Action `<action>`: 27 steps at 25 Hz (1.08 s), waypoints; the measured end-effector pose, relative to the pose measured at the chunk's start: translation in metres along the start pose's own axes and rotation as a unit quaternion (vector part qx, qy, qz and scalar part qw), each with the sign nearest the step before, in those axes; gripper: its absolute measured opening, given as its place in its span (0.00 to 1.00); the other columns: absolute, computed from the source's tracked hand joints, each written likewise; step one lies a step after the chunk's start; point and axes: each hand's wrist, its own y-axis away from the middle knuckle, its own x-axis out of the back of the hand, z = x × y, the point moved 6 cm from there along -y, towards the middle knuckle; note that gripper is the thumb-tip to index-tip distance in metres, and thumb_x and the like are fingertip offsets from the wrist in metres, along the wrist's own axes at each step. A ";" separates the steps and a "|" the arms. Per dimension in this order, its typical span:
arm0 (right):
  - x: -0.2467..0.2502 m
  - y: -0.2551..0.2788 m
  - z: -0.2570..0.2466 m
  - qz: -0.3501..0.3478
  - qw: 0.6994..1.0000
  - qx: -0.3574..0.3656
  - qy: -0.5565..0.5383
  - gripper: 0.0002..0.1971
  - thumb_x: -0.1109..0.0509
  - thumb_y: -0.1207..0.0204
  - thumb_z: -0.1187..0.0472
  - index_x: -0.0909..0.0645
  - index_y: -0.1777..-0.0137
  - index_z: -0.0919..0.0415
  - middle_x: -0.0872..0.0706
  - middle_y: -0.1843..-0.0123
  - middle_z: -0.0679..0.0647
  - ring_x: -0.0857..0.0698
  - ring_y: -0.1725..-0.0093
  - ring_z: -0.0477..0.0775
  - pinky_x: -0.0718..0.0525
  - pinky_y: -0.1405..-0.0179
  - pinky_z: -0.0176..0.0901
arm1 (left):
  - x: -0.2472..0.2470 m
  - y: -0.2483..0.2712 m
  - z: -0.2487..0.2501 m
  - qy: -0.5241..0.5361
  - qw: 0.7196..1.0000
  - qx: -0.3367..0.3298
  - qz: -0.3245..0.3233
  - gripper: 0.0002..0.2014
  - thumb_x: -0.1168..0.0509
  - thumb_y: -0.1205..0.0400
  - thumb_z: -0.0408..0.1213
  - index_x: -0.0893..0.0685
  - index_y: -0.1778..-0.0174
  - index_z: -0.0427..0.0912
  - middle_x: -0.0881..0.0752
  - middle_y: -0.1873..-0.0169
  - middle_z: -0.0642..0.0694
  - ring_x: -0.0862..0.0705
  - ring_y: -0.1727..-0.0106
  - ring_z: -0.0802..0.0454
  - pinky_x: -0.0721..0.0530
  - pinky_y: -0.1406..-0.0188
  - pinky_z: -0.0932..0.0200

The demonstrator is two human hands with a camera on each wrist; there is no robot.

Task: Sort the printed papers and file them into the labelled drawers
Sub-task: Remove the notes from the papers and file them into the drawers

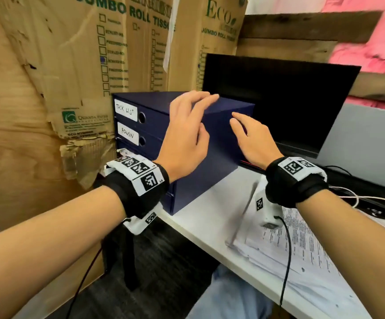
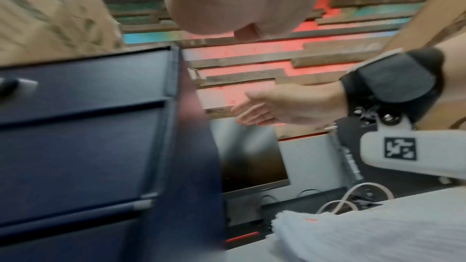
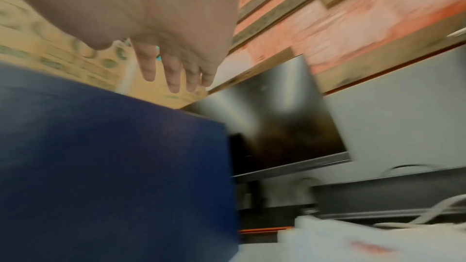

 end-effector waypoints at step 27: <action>0.000 0.113 0.254 -0.224 0.917 -0.248 0.218 0.27 0.39 0.17 0.50 0.35 0.22 0.62 0.24 0.27 0.61 0.30 0.27 0.62 0.33 0.25 0.52 | -0.334 0.068 -0.021 0.038 0.907 0.124 -0.401 0.20 0.44 0.16 0.32 0.26 0.26 0.42 0.24 0.35 0.49 0.36 0.30 0.52 0.34 0.31 0.60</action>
